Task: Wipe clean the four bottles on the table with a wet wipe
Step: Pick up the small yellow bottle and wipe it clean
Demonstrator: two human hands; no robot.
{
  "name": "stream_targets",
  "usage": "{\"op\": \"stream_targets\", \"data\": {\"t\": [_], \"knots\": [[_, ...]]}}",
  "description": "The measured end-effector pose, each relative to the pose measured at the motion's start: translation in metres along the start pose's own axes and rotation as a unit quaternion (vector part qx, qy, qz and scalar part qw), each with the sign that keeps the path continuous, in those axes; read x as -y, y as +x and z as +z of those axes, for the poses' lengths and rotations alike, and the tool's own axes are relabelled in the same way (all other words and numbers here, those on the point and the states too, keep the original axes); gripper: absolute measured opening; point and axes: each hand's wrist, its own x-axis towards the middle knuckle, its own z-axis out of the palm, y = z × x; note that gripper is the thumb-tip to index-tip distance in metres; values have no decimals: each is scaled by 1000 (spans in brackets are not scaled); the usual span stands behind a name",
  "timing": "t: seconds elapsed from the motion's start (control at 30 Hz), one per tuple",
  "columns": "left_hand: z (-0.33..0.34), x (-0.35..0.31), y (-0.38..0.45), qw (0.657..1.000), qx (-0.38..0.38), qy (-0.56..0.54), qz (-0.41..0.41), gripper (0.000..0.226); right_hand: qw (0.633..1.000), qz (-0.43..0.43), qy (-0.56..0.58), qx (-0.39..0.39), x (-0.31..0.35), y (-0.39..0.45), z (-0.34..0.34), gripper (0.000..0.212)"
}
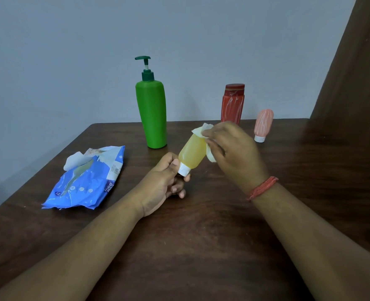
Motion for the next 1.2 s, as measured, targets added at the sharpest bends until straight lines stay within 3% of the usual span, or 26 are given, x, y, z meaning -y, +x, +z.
{"op": "stream_targets", "data": {"t": [0.1,0.23,0.37,0.47,0.6,0.73,0.87,1.0,1.2], "knots": [[2,-1,-1,1000,3,25,4,21,998,50,20,-34,-3,3,-7,19],[4,-3,-2,1000,-5,14,-2,19,999,-48,-6,19,5,0,-3,20],[7,-2,-1,999,-13,39,10,17,1000,-23,3,13,11,2,-5,22],[8,-1,0,998,-43,35,8,22,988,-118,-14,96,22,-4,1,24],[9,0,1,997,-54,57,10,18,998,-42,-15,52,20,1,-1,18],[7,2,2,996,-85,33,3,14,982,-118,-18,144,31,-6,6,18],[8,2,4,992,-125,33,4,14,991,-73,-13,109,26,-4,7,23],[8,2,5,989,-146,12,6,13,987,-92,-11,131,29,-6,8,17],[5,2,4,993,-116,24,11,13,999,16,-25,29,9,-3,5,24]]}}
